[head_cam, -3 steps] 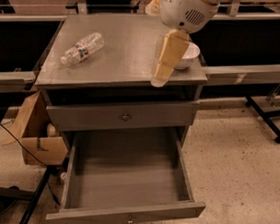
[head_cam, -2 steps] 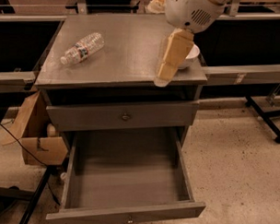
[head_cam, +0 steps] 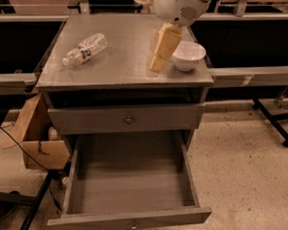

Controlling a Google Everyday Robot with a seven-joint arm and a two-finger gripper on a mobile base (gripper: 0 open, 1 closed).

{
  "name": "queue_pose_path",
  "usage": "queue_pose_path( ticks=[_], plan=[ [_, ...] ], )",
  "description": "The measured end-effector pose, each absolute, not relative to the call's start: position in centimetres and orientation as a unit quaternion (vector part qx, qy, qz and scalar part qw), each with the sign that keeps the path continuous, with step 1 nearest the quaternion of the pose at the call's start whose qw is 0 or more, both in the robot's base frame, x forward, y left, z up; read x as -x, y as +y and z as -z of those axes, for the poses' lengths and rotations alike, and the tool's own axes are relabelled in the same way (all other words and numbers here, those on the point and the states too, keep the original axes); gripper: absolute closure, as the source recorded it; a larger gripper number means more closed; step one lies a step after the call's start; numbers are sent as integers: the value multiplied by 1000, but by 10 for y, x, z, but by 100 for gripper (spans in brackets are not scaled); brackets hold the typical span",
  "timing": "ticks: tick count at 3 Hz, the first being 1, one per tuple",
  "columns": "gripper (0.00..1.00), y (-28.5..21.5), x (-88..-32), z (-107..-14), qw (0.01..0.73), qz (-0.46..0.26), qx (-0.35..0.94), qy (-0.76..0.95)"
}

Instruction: Place water bottle into middle drawer

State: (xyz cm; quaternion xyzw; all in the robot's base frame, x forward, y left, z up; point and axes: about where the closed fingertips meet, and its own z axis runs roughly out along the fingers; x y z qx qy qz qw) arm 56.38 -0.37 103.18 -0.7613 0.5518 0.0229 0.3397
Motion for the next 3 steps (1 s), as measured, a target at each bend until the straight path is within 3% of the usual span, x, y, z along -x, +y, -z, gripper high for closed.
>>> queue_pose_path(
  ticks=[2, 3],
  plan=[
    [0, 43, -616, -1014, 320, -29, 810, 491],
    [0, 43, -616, -1014, 320, -29, 809, 491]
  ],
)
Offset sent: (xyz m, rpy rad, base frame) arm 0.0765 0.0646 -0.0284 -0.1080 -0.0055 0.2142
